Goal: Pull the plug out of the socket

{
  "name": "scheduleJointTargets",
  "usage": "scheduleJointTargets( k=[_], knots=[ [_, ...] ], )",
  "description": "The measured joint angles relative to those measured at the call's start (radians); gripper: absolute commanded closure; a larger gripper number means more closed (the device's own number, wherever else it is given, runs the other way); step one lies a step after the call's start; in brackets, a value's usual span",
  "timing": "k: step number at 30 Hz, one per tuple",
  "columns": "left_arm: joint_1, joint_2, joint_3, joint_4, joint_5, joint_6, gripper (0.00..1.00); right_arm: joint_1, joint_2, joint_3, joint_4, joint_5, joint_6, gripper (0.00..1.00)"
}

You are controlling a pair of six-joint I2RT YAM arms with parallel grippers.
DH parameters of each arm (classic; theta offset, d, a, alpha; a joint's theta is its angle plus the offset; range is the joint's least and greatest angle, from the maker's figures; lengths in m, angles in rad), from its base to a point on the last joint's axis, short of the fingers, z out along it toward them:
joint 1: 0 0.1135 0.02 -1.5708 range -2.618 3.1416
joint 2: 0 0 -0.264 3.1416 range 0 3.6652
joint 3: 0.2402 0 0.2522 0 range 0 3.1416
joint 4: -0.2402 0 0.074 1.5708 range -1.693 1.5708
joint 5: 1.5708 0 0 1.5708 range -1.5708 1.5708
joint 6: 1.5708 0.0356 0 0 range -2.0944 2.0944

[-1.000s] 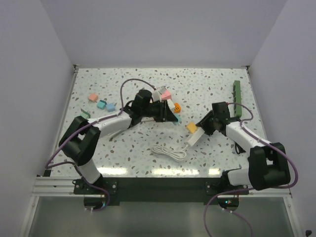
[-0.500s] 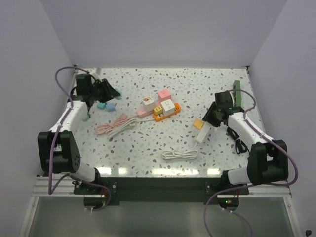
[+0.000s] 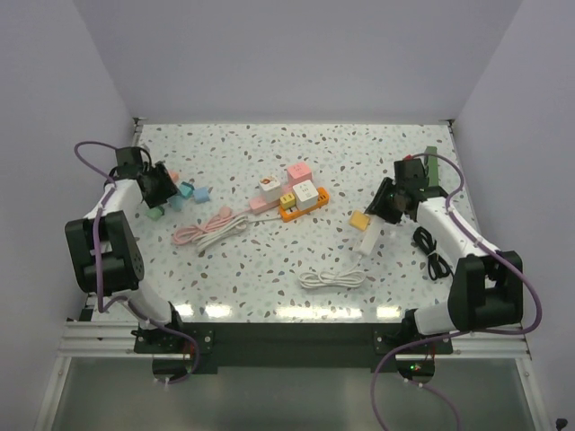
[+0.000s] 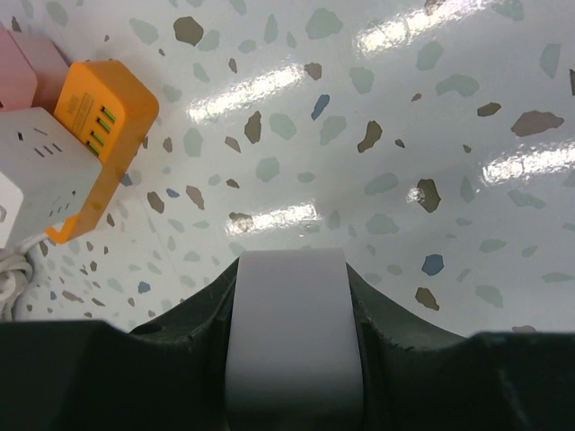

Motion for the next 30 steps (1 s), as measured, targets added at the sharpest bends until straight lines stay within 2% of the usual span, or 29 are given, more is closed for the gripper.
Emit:
scheduleJointTargets(
  k=[2,8,12,14,16,19,21,23,26,30],
  knots=[
    [0.002,0.000,-0.007,-0.005,-0.029,0.002,0.32,0.000,0.000,0.002,-0.002,-0.021,-0.007,1.00],
    [0.008,0.000,-0.009,-0.006,-0.064,0.000,0.15,0.000,0.000,0.010,-0.003,-0.072,-0.018,1.00],
    [-0.003,-0.045,-0.031,-0.009,-0.053,-0.004,0.08,0.000,0.006,0.021,-0.003,-0.109,-0.027,1.00],
    [-0.050,-0.109,-0.046,-0.015,-0.043,-0.004,0.05,0.000,0.019,0.032,-0.002,-0.139,-0.033,1.00],
    [-0.159,-0.180,-0.051,0.003,0.007,-0.009,0.05,0.001,0.032,0.038,0.002,-0.170,-0.039,1.00],
    [-0.416,-0.251,-0.055,0.092,0.103,-0.036,0.02,0.012,0.058,0.048,0.004,-0.213,-0.053,1.00],
    [-0.591,-0.261,-0.056,0.169,0.190,-0.063,0.01,0.032,0.079,0.060,0.004,-0.240,-0.064,1.00],
    [-0.719,-0.242,-0.056,0.245,0.255,-0.092,0.01,0.059,0.093,0.068,0.005,-0.257,-0.072,1.00],
    [-0.824,-0.176,-0.043,0.319,0.318,-0.124,0.00,0.108,0.098,0.069,0.006,-0.276,-0.072,1.00],
    [-0.898,-0.056,0.003,0.354,0.344,-0.156,0.00,0.150,0.098,0.069,0.013,-0.286,-0.061,1.00]
  ],
)
